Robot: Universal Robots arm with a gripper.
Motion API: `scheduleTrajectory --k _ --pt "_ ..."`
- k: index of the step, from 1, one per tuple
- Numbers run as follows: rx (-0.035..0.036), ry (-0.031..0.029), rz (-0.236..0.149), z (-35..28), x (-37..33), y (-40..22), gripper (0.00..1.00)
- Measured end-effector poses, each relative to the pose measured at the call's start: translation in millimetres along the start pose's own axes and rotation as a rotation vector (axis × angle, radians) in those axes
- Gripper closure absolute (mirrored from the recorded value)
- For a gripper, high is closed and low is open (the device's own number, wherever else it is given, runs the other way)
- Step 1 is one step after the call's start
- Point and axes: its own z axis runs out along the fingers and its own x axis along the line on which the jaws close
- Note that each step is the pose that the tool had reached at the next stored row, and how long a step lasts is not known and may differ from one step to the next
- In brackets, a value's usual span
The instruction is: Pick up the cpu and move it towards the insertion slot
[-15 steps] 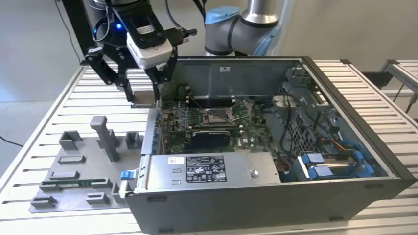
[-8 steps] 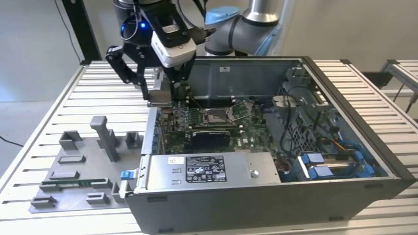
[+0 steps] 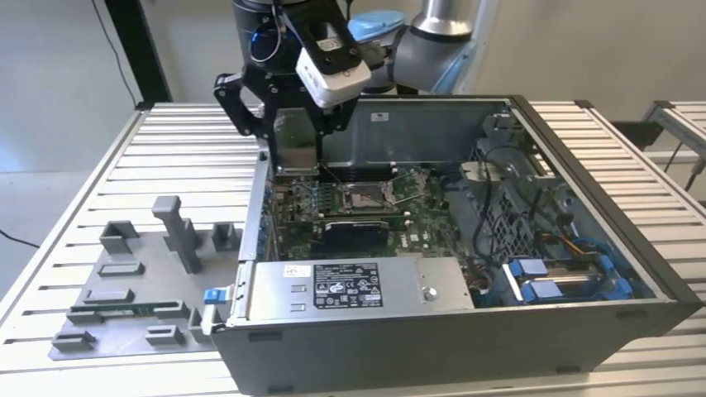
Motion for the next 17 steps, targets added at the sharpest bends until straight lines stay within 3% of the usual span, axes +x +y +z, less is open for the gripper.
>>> scheduleTrajectory --k 9,17 --pt "0.0003 -0.0070 0.000 1.8 -25.5 14.3 1.00" --pt "0.0006 -0.0177 -0.001 3.7 -43.8 30.4 1.00"
